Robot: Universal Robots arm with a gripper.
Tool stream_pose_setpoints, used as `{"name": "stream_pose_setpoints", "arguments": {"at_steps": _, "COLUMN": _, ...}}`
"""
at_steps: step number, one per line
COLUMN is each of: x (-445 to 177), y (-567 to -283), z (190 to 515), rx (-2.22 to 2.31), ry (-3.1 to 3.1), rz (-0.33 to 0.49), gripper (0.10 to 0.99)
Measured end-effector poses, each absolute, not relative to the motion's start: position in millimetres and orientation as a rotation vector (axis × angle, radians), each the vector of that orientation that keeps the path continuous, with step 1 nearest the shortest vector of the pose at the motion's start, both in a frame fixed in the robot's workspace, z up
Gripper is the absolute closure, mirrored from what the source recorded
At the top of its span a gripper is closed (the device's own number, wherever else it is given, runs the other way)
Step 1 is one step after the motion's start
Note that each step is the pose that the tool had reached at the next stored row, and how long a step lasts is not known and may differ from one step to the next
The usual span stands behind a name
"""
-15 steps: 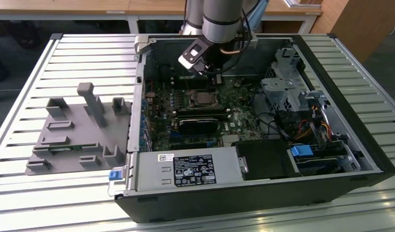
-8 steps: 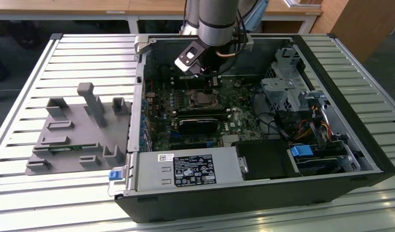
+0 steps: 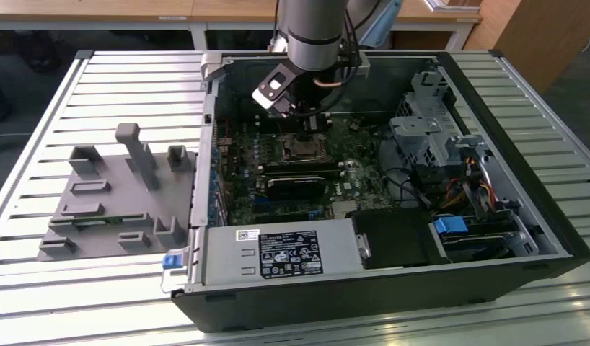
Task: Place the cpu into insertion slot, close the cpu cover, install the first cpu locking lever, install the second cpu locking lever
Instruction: 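Close the cpu cover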
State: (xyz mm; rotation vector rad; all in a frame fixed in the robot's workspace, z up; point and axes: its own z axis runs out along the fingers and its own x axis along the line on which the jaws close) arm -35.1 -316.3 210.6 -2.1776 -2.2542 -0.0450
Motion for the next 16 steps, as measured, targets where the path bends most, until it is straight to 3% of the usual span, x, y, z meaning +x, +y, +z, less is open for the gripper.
{"name": "stream_pose_setpoints", "arguments": {"at_steps": 16, "x": -55, "y": -316, "z": 201, "rx": -2.177, "ry": -2.254, "rz": -0.045, "gripper": 0.980}}
